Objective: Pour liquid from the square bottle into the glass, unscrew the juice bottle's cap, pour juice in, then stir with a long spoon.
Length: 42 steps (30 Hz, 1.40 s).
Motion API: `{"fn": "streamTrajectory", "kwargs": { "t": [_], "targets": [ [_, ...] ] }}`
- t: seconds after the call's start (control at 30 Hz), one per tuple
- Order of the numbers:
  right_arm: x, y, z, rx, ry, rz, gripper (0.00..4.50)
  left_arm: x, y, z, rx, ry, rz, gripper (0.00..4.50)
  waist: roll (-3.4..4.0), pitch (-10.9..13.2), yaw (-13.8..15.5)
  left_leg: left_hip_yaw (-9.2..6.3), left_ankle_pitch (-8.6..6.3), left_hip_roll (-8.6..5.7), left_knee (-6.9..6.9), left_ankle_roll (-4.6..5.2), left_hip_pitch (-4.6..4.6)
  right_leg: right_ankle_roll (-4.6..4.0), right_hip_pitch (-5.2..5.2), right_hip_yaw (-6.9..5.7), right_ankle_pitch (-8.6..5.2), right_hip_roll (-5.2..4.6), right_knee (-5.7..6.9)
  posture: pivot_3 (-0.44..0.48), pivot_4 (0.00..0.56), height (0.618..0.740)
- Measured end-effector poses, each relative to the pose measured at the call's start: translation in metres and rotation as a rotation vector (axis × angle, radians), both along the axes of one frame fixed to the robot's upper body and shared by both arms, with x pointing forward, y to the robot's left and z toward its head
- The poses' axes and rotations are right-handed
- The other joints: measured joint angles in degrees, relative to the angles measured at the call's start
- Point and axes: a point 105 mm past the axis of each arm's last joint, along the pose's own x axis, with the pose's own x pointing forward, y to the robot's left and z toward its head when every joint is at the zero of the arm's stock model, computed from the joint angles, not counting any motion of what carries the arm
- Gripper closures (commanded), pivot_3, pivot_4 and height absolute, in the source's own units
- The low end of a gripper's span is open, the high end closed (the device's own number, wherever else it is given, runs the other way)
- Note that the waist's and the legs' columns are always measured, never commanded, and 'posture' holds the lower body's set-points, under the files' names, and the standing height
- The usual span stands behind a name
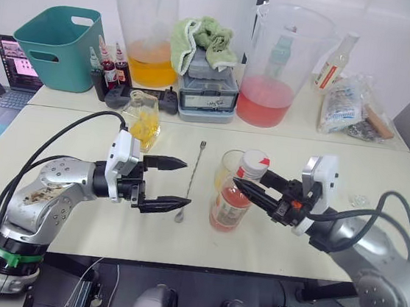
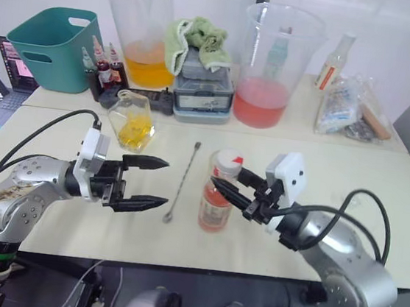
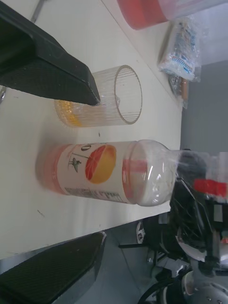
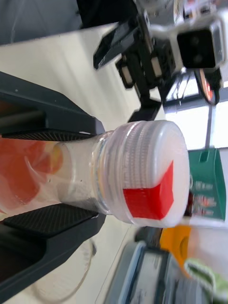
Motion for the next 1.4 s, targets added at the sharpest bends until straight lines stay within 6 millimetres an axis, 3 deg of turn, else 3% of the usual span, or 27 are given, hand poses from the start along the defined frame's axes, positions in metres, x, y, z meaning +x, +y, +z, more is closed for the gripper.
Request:
{"fn": "streamTrajectory", "kwargs": {
  "t": [0.17,0.23,0.43,0.6,0.73,0.87,1.07,1.33,1.4],
  "targets": [
    [-0.008,0.001,-0.006,0.049,0.007,-0.082,3.16,0.004,-0.001,0.0,0.006,-0.016,-0.022,0.0,0.0,0.0,-0.2,-0.01,0.15,0.04,0.0,0.26,0.01,0.0,0.0,0.01,-0.01,0.06,-0.02,0.0,0.15,0.739],
    [-0.009,0.001,-0.006,0.053,0.002,-0.094,2.1,0.005,0.0,-0.003,0.014,-0.009,-0.02,0.0,0.0,0.0,-0.3,-0.02,0.16,0.05,0.0,0.27,0.01,0.0,0.0,0.01,-0.01,0.07,-0.03,0.0,0.15,0.739],
    [-0.017,0.009,-0.017,-0.008,0.047,0.002,0.04,0.005,0.001,-0.003,0.022,-0.008,-0.03,0.0,0.0,0.0,-0.4,-0.06,0.17,0.05,0.0,0.29,0.01,-0.01,0.01,0.02,-0.02,0.07,-0.05,0.0,0.15,0.739],
    [-0.015,-0.004,-0.017,-0.128,0.019,0.137,0.04,0.005,0.007,-0.002,0.025,-0.015,0.006,0.0,-0.01,0.0,-0.4,-0.09,0.17,0.06,0.01,0.36,0.01,-0.01,0.04,0.0,-0.02,0.08,-0.06,0.0,0.15,0.739],
    [-0.005,-0.026,-0.017,-0.232,0.025,0.256,0.04,-0.001,0.01,-0.004,0.031,-0.017,0.042,0.0,-0.02,0.0,-0.5,-0.07,0.15,0.06,0.03,0.42,0.01,-0.01,0.06,0.02,-0.02,0.07,-0.09,0.0,0.15,0.739],
    [0.018,-0.039,0.006,-0.268,-0.067,0.332,0.04,-0.005,0.015,-0.002,0.033,-0.023,0.082,0.0,-0.02,0.0,-0.6,-0.05,0.14,0.11,0.07,0.42,0.01,-0.01,0.05,0.02,-0.02,0.08,-0.08,0.0,0.15,0.739],
    [0.022,-0.024,0.021,-0.253,-0.101,0.556,0.04,-0.014,0.018,0.0,0.031,-0.028,0.114,0.0,-0.02,0.0,-0.4,-0.13,0.13,0.09,0.06,0.43,0.0,-0.03,0.06,-0.01,0.0,0.02,-0.06,0.0,0.15,0.739],
    [0.023,-0.007,0.017,-0.269,-0.074,0.751,0.04,-0.022,0.02,0.001,0.033,-0.021,0.143,0.0,-0.02,0.0,-0.5,-0.15,0.14,0.07,0.06,0.38,0.0,-0.03,0.03,-0.02,0.0,-0.02,-0.04,0.0,0.15,0.739],
    [0.025,-0.003,0.014,-0.278,-0.075,0.759,0.57,-0.025,0.021,0.002,0.03,-0.024,0.149,0.0,-0.02,0.0,-0.5,-0.17,0.14,0.06,0.06,0.38,0.0,-0.03,0.03,-0.02,0.0,-0.02,-0.03,0.0,0.15,0.739]
  ]
}}
